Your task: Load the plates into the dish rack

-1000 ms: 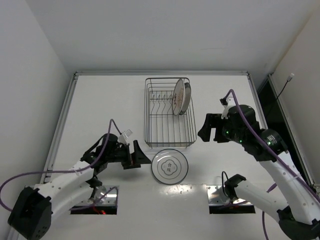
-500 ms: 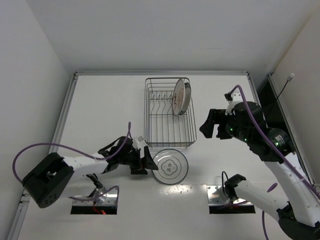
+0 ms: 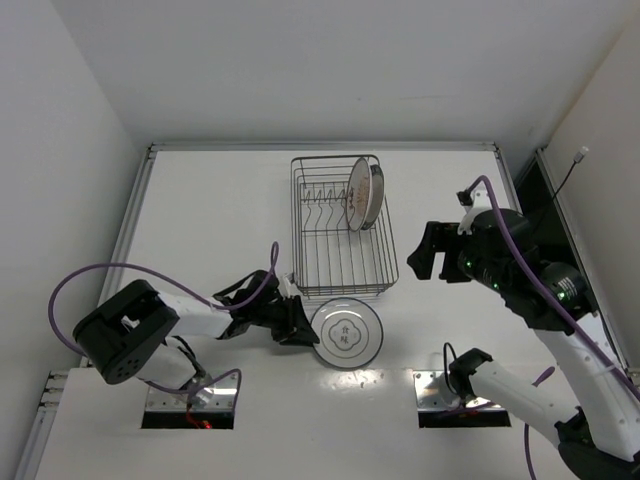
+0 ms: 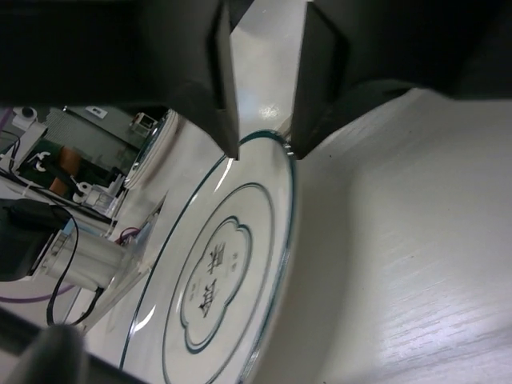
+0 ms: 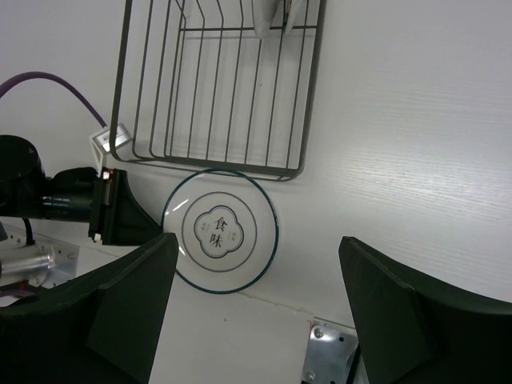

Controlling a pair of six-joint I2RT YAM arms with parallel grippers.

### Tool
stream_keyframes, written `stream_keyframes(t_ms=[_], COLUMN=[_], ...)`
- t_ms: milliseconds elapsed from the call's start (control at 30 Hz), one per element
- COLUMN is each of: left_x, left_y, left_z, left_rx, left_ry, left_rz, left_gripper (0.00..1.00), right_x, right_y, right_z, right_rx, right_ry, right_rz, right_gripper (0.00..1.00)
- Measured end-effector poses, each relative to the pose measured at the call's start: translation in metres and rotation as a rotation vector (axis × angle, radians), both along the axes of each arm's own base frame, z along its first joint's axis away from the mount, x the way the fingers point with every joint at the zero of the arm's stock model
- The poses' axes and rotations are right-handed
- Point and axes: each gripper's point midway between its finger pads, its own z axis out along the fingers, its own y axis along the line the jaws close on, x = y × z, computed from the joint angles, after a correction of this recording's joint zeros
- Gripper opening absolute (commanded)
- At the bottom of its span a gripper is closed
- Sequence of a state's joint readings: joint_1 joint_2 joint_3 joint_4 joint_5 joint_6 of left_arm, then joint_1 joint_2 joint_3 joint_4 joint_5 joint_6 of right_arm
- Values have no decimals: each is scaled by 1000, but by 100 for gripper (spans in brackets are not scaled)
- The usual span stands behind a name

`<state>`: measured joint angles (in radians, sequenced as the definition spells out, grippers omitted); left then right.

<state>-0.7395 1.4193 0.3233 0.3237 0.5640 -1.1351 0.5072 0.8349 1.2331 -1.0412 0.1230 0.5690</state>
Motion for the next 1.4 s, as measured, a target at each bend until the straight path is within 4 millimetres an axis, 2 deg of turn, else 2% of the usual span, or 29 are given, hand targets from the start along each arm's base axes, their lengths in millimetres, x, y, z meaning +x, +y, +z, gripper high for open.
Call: stream_keyframes(t_ms=[33,133,300,400,433,467,567,600,633,667,767,867,1000,1133,1300,1400], left_x=[0,0,2,8,10,12,14,14,13,11,3,4,10,3,8,14], left_y=[0,1,8,7,6,5,5,5,4,5,13,21,20,22,9,-1], left_z=[0,0,9,23,26,28,28,27,26,24,11,11,20,7,9,9], left_rx=[0,12,36,19,14,11,16,16,17,20,57,75,34,10,-6,-7], left_ry=[0,1,-26,-81,-95,-107,-106,-99,-89,-77,-41,-46,-84,-60,-60,-57], left_rz=[-1,2,33,43,46,48,60,68,81,90,136,206,301,367,385,392], left_gripper=[18,12,10,10,12,21,31,44,52,68,82,84,84,83,82,76], right_x=[0,0,0,-1,-1,-2,-3,-4,-4,-5,-5,-5,-4,-1,6,10], right_y=[0,0,0,0,0,-1,-2,-2,-2,-2,-3,-3,-3,-2,3,5], right_z=[0,0,1,1,1,1,-1,-1,-2,-3,-4,-5,-7,-10,-17,-22], right_rx=[0,0,4,8,10,10,11,11,11,10,8,6,2,-4,-18,-27], right_ry=[0,0,-7,-14,-17,-18,-19,-20,-19,-18,-15,-14,-10,2,19,31], right_rz=[0,0,0,0,0,0,0,0,0,0,0,-1,-3,-2,6,10], right_gripper=[79,79,79,79,79,79,79,79,79,79,79,79,79,79,79,79])
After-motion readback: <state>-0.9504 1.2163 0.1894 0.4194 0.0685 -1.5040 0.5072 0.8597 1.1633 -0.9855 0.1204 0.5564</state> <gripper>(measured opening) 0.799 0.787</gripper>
